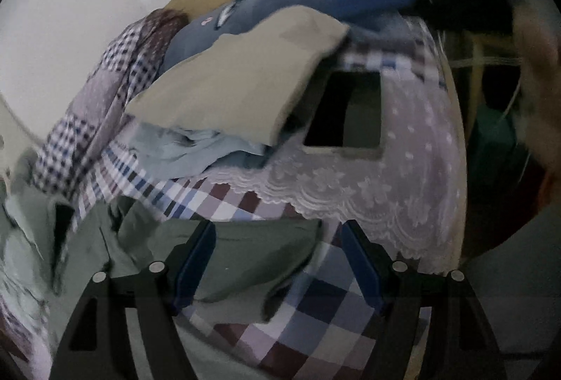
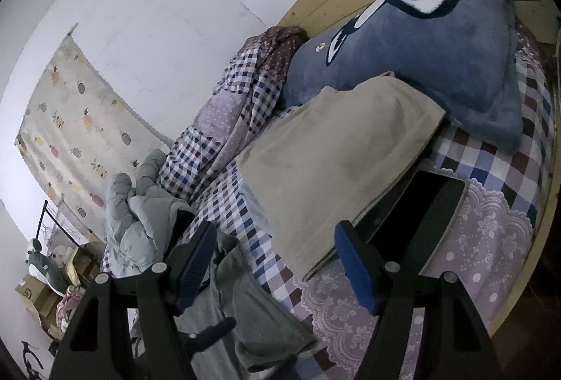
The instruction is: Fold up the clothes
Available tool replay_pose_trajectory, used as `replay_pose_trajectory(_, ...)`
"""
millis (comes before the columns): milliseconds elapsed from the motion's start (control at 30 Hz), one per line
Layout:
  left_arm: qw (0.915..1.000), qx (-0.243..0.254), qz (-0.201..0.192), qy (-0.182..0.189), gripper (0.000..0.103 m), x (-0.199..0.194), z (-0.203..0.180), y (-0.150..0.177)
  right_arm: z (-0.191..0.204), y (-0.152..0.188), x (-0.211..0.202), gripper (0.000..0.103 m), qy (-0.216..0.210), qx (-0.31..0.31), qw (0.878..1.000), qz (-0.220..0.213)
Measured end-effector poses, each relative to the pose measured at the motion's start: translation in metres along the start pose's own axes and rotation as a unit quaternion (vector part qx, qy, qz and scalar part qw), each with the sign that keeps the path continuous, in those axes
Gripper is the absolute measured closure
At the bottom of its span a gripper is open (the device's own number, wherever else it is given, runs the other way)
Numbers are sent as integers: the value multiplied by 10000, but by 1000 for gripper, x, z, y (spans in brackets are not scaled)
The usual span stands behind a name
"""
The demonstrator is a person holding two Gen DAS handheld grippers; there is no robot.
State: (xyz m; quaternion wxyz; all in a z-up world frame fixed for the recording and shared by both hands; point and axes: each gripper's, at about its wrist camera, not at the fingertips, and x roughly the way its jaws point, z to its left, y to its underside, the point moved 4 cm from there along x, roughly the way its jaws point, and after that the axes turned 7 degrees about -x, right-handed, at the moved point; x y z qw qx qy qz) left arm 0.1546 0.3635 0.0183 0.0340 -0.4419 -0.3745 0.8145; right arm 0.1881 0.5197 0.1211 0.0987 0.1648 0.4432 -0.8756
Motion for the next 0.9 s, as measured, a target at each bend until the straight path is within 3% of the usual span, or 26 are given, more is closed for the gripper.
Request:
replay_pose_trajectory(67,9999,-71,125,17,29,6,0,1,0,0,0,29,-1,0,10000,2)
replay_pose_trajectory(100,9998,-106,188,26,36,9,0,2,-1,0,0,29,-1,8,10000,5)
replay_pose_trajectory(167,9993,-177,313,43,53,16,0,3,-2,-1,1,29,-7,36,10000,10)
replay_pose_trajectory(233,9987,-258,435,60,78,22,1,4,-3,-1,1,29,-19,63,10000,19)
replay_pose_trajectory(267,9982,-375,469,75,83,23,3,2,-3,-1,1,29,-17,62,10000,18)
replay_pose_trajectory(300,9974,-540,469,118,96,24,8,0,-3,-1,1,29,-12,57,10000,12)
replay_pose_trajectory(400,9911,-1218,281,467,100,13,30,-14,-4,-2,0,29,8,49,10000,-18)
replay_pose_trajectory(467,9810,-1769,66,789,100,1,51,-27,-5,-2,-2,29,27,49,10000,-45)
replay_pose_trajectory(567,9526,-2733,-341,1290,101,-24,97,-50,-6,-3,-4,29,78,23,9999,-96)
replay_pose_trajectory(633,9275,-3335,-653,1559,101,-44,134,-65,-4,-3,-5,29,93,-33,9999,-122)
replay_pose_trajectory(667,9107,-3656,-835,1733,101,-56,157,-74,-3,-3,-5,29,93,-61,9999,-125)
replay_pose_trajectory(800,8585,-4469,-1366,2110,102,-90,231,-98,2,-2,-4,29,53,-154,9998,-103)
replay_pose_trajectory(900,8366,-4804,-1721,1991,102,-110,282,-109,7,-1,-2,29,-11,-253,9996,-86)
